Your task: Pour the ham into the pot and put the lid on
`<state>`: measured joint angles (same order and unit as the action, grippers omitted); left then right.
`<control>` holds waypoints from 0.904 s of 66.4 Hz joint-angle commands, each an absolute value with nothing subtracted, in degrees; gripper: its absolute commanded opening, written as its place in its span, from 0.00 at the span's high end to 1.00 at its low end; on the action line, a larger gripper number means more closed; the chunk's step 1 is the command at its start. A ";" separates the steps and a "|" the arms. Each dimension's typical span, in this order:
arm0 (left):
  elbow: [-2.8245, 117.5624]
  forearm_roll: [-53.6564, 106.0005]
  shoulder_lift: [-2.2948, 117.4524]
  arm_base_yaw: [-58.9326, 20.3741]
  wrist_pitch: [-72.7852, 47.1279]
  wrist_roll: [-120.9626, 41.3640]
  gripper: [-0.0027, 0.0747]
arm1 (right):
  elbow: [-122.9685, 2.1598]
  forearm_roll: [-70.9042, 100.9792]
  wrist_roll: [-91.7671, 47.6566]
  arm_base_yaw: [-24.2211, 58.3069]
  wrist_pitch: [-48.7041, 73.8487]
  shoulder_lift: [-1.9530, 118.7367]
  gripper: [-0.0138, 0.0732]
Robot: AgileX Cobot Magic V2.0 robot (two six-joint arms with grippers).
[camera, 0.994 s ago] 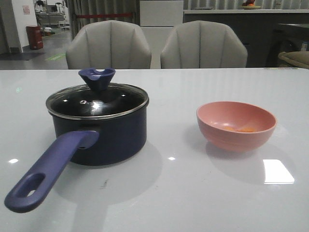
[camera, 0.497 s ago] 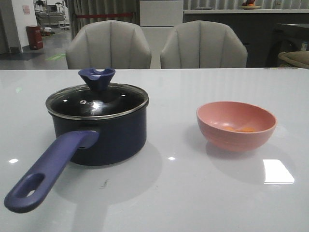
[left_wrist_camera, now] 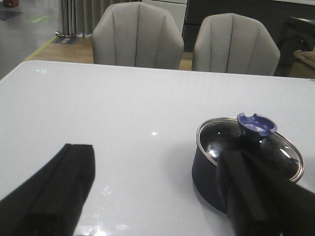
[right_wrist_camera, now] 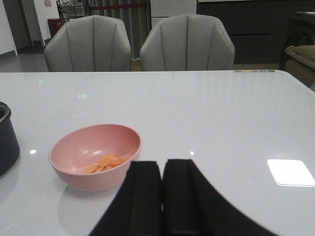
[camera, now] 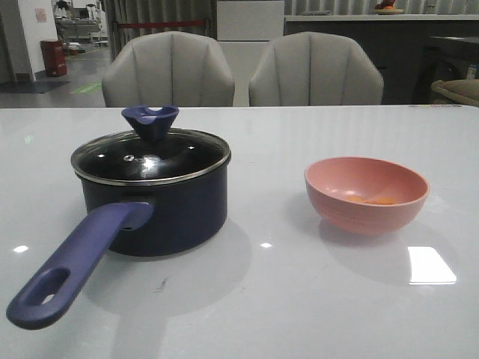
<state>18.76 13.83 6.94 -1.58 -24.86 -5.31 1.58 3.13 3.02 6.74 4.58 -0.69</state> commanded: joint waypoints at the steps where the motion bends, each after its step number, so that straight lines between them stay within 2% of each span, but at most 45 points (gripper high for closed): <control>1: 19.63 15.70 7.96 -1.48 -19.77 -4.96 0.21 | 1.27 2.46 2.88 6.78 0.00 -1.72 0.68; 10: 20.09 15.70 8.75 -1.48 -20.42 -4.96 0.21 | 1.27 2.46 2.88 6.78 0.00 -1.72 0.68; 24: 25.51 15.70 16.19 -1.48 -25.55 -4.96 0.21 | 1.27 2.46 2.88 6.78 0.00 -1.72 0.68; 60: 45.63 16.23 48.16 -1.48 -34.82 -4.96 0.21 | 1.27 2.46 2.88 6.78 0.00 -1.72 0.68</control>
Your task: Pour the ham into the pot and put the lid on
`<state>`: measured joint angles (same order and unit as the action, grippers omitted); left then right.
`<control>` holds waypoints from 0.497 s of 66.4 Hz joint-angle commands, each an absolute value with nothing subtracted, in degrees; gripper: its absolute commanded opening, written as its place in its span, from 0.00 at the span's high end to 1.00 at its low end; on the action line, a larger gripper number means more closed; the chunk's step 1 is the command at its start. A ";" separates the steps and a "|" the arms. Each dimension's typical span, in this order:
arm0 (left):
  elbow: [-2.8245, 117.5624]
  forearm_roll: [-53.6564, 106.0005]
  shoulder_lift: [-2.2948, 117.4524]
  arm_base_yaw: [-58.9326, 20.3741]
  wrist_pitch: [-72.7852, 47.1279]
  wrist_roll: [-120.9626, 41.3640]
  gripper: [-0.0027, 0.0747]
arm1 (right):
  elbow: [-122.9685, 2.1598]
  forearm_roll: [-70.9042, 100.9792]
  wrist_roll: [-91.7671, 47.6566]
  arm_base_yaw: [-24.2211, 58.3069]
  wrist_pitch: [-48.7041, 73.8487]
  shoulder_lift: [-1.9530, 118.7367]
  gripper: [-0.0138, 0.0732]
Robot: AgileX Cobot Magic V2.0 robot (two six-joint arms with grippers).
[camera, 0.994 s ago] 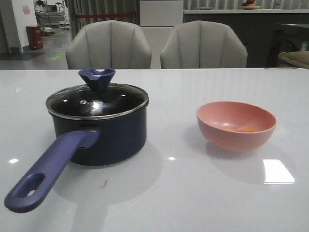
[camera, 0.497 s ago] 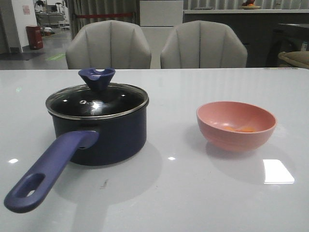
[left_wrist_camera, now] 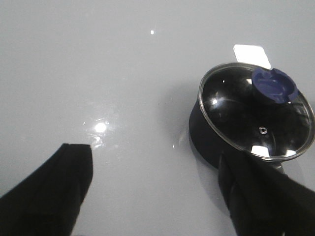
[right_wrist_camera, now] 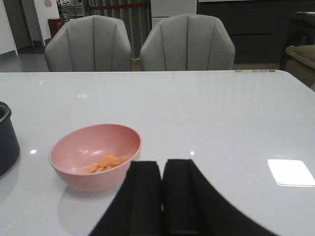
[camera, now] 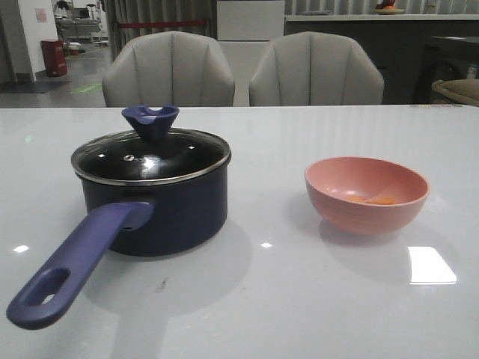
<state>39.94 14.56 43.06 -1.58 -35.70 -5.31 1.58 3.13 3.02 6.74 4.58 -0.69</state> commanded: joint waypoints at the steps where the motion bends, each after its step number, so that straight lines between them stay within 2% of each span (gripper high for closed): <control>1: 46.75 16.35 49.49 -1.48 -35.51 -4.96 0.21 | 1.27 2.46 2.88 6.78 0.00 -1.72 0.68; 10: 52.72 16.51 58.00 -4.62 -36.87 -4.96 0.21 | 1.27 2.46 2.88 6.78 0.00 -1.72 0.68; 33: 67.30 16.09 78.11 -18.94 -36.41 -3.63 0.21 | 1.27 2.46 2.88 6.78 0.00 -1.72 0.68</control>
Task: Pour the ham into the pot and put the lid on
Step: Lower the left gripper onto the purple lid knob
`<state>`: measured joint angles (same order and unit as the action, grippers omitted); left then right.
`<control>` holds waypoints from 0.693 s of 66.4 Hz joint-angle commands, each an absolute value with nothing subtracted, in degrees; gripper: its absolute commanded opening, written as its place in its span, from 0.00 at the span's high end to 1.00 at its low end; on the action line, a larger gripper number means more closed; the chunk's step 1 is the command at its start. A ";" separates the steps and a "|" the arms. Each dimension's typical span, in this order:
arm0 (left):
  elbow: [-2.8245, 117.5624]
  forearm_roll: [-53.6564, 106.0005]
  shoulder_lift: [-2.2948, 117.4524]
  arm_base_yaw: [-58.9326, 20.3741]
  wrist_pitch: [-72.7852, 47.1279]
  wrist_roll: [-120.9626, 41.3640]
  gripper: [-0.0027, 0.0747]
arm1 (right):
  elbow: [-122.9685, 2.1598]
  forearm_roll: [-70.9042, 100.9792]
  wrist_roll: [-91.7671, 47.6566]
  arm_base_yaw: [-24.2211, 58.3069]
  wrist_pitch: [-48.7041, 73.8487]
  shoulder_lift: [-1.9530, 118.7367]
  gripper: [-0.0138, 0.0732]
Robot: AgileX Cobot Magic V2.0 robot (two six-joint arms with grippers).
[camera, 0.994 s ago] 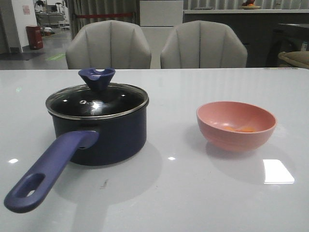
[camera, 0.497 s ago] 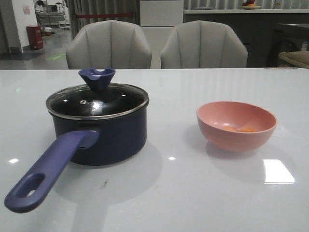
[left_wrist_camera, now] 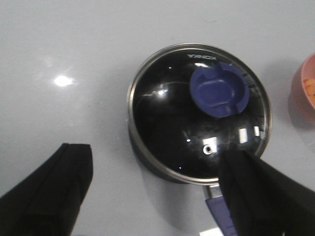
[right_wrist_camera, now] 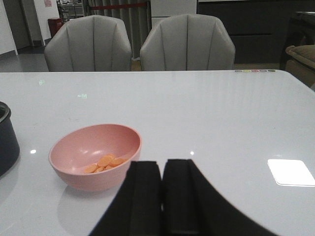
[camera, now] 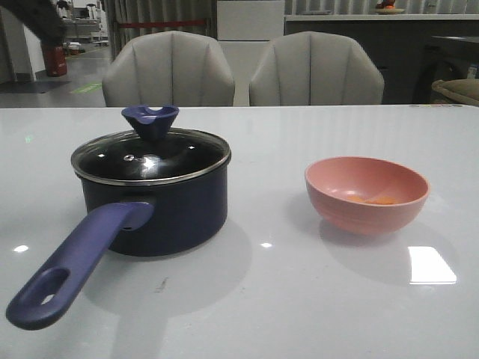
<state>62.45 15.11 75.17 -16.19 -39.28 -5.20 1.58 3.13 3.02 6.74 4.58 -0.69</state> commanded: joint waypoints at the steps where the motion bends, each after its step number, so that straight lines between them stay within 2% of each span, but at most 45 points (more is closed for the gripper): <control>1: 67.84 15.86 78.83 -19.32 -36.41 -3.24 0.21 | 1.27 2.46 2.88 6.78 0.00 -1.72 0.68; 23: 80.83 0.34 91.79 -27.49 -40.30 10.98 0.21 | 1.27 2.46 2.88 6.78 0.00 -1.72 0.68; 46: 91.61 -3.37 101.89 -28.58 -50.20 16.33 0.21 | 1.27 2.46 2.88 6.78 0.00 -1.72 0.68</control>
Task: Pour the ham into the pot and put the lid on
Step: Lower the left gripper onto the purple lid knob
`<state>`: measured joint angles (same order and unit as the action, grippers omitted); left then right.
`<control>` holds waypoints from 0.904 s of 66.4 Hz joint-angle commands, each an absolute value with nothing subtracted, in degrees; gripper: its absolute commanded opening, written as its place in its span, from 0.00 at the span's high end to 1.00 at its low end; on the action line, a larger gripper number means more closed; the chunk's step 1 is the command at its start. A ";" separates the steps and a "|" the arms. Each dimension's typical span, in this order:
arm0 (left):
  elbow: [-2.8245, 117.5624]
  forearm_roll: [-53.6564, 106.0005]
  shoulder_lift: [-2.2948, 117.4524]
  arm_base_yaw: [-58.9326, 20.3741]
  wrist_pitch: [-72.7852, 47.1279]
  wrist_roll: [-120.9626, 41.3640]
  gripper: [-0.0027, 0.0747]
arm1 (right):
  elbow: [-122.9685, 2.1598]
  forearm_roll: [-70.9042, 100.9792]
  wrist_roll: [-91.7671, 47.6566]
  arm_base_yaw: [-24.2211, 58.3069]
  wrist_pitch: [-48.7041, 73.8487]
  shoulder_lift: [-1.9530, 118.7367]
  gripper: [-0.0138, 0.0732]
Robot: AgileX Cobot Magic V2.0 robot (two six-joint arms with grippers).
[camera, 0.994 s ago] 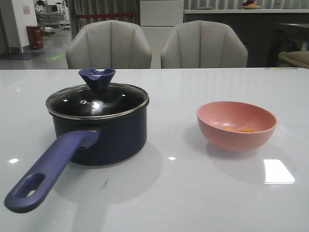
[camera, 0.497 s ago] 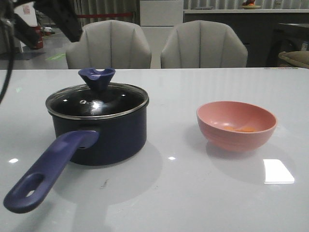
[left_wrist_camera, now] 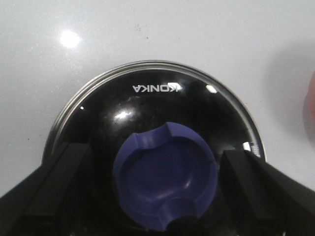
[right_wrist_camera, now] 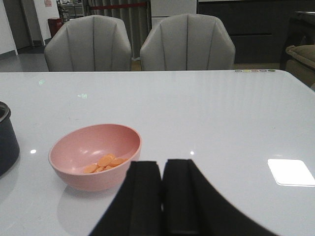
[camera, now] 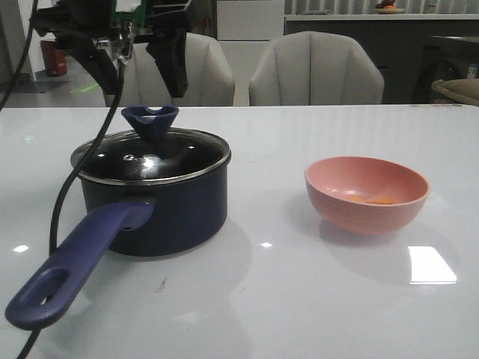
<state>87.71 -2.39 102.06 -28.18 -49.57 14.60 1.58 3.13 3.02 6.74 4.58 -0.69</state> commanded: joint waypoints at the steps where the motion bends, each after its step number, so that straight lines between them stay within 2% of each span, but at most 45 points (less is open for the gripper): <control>1: 91.75 -3.37 101.89 -28.58 -50.48 16.33 0.21 | 1.27 2.46 2.88 6.78 0.00 -1.72 0.68; 50: 94.61 -1.56 106.43 -28.90 -55.97 17.56 0.21 | 1.27 2.46 2.88 6.78 0.00 -1.77 0.68; 56: 94.61 -1.56 107.12 -28.90 -56.75 17.56 0.26 | 1.27 2.46 2.88 6.78 0.00 -1.77 0.68; 60: 94.61 -1.56 107.35 -28.90 -56.78 17.56 0.34 | 1.27 2.46 2.88 6.78 0.00 -1.77 0.68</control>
